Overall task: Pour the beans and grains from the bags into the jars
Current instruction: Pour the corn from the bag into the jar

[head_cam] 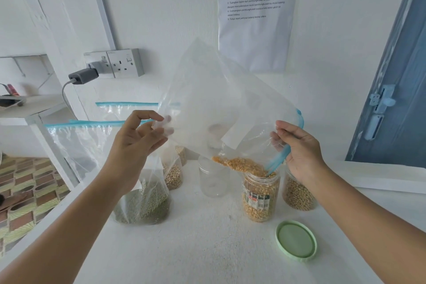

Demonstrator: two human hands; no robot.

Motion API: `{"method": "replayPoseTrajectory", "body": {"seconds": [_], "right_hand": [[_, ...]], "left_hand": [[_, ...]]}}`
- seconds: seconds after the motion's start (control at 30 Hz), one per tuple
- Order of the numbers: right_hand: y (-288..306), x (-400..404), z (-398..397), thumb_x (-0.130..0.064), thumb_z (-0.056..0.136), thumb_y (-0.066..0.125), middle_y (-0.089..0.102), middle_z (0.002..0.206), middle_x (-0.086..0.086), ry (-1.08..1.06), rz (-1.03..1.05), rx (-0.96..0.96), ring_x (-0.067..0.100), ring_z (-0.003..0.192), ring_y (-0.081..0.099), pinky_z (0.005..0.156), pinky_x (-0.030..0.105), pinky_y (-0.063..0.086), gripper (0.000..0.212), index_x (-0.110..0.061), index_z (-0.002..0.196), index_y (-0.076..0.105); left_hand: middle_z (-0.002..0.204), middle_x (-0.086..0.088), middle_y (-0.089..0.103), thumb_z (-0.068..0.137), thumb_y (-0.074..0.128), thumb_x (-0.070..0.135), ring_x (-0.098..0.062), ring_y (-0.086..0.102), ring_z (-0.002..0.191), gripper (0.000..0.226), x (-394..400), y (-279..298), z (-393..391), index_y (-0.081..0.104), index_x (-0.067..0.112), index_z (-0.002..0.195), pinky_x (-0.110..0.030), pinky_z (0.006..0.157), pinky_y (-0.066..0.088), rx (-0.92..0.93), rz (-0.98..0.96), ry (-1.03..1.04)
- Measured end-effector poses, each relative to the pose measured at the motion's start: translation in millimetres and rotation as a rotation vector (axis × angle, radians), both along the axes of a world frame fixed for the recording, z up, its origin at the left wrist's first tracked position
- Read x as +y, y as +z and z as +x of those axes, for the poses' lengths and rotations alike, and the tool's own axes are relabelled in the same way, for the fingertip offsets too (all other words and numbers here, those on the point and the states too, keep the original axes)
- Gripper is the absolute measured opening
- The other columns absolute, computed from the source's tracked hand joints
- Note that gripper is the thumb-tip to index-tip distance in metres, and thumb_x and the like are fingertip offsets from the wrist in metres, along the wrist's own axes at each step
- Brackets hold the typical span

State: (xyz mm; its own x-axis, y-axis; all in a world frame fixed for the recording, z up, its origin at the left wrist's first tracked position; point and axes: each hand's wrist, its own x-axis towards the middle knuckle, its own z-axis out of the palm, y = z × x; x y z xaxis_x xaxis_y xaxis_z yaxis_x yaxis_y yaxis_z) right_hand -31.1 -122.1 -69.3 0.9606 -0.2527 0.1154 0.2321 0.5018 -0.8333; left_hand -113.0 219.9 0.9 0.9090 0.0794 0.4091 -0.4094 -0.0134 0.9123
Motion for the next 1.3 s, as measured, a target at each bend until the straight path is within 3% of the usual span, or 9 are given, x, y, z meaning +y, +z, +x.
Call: {"method": "replayPoseTrajectory", "body": {"seconds": [0.1, 0.23, 0.4, 0.57, 0.67, 0.8, 1.0, 1.17, 1.3], "right_hand": [[-0.5, -0.7, 0.5, 0.004, 0.090, 0.069, 0.077, 0.094, 0.005, 0.003, 0.005, 0.000, 0.020, 0.084, 0.076, 0.074, 0.028, 0.062, 0.021, -0.012, 0.097, 0.080], [-1.0, 1.5, 1.8, 0.005, 0.090, 0.069, 0.077, 0.093, 0.005, 0.006, 0.011, -0.003, 0.020, 0.083, 0.076, 0.075, 0.028, 0.062, 0.021, -0.012, 0.095, 0.081], [-1.4, 1.4, 2.4, 0.006, 0.091, 0.068, 0.077, 0.091, 0.005, 0.002, 0.009, -0.015, 0.020, 0.081, 0.076, 0.074, 0.028, 0.062, 0.020, -0.009, 0.100, 0.079], [-1.3, 3.6, 2.2, 0.006, 0.090, 0.069, 0.077, 0.091, 0.004, 0.009, 0.022, -0.011, 0.021, 0.082, 0.076, 0.075, 0.028, 0.062, 0.025, -0.014, 0.088, 0.083], [-2.6, 1.5, 2.3, 0.007, 0.091, 0.068, 0.077, 0.093, 0.006, 0.005, 0.034, -0.004, 0.021, 0.083, 0.076, 0.075, 0.028, 0.062, 0.023, -0.012, 0.091, 0.082], [-3.9, 1.9, 2.5, 0.007, 0.091, 0.067, 0.076, 0.097, 0.007, -0.003, 0.039, 0.003, 0.021, 0.082, 0.076, 0.073, 0.027, 0.062, 0.021, -0.009, 0.097, 0.080], [-1.3, 5.4, 2.8, 0.006, 0.091, 0.067, 0.078, 0.091, 0.003, 0.008, 0.032, -0.002, 0.020, 0.083, 0.076, 0.074, 0.027, 0.062, 0.020, -0.008, 0.098, 0.079], [-3.9, 1.6, 3.0, 0.007, 0.090, 0.069, 0.077, 0.101, 0.008, -0.008, 0.050, 0.016, 0.023, 0.087, 0.076, 0.075, 0.028, 0.062, 0.021, -0.010, 0.095, 0.081], [-3.8, 2.0, 2.1, 0.007, 0.090, 0.068, 0.076, 0.101, 0.008, -0.007, 0.052, 0.016, 0.023, 0.086, 0.077, 0.075, 0.028, 0.062, 0.021, -0.010, 0.095, 0.081]], "left_hand": [[0.114, -0.014, 0.078, 0.101, 0.059, 0.010, -0.039, 0.074, 0.107, 0.017, -2.4, 3.6, 0.0, 0.056, 0.020, 0.114, -0.047, 0.107, 0.051, -0.050, 0.044, 0.047], [0.115, -0.013, 0.078, 0.106, 0.052, 0.003, -0.037, 0.075, 0.105, 0.026, -4.9, 6.9, 5.1, 0.048, 0.018, 0.127, -0.051, 0.112, 0.048, 0.003, -0.013, 0.081], [0.104, -0.007, 0.080, 0.098, 0.070, 0.022, -0.025, 0.076, 0.105, 0.040, -7.4, 7.8, 9.8, 0.047, 0.022, 0.130, -0.048, 0.111, 0.050, 0.029, 0.036, 0.189], [0.113, -0.007, 0.079, 0.104, 0.059, 0.002, -0.027, 0.076, 0.105, 0.043, -6.5, 3.1, 13.4, 0.043, 0.019, 0.140, -0.051, 0.113, 0.048, 0.025, 0.072, 0.126], [0.108, -0.007, 0.080, 0.099, 0.069, 0.008, -0.026, 0.076, 0.106, 0.046, -7.5, 4.3, 10.4, 0.047, 0.021, 0.137, -0.051, 0.114, 0.046, 0.040, 0.087, 0.132], [0.093, -0.006, 0.081, 0.094, 0.077, 0.022, -0.025, 0.079, 0.090, 0.040, -6.3, 3.0, 12.0, 0.052, 0.024, 0.125, -0.053, 0.109, 0.050, 0.021, 0.069, 0.264], [0.114, -0.003, 0.079, 0.104, 0.057, -0.003, -0.024, 0.076, 0.107, 0.041, -7.4, -0.6, 16.9, 0.047, 0.017, 0.138, -0.050, 0.111, 0.051, 0.090, 0.074, 0.116], [0.089, -0.003, 0.081, 0.086, 0.084, 0.033, -0.022, 0.078, 0.095, 0.056, -0.7, 5.1, 15.3, 0.049, 0.024, 0.128, -0.053, 0.109, 0.050, 0.020, 0.174, 0.270], [0.093, -0.005, 0.080, 0.090, 0.081, 0.035, -0.022, 0.077, 0.098, 0.052, 2.1, -0.2, 16.5, 0.046, 0.028, 0.128, -0.057, 0.108, 0.050, -0.007, 0.164, 0.242]]}}
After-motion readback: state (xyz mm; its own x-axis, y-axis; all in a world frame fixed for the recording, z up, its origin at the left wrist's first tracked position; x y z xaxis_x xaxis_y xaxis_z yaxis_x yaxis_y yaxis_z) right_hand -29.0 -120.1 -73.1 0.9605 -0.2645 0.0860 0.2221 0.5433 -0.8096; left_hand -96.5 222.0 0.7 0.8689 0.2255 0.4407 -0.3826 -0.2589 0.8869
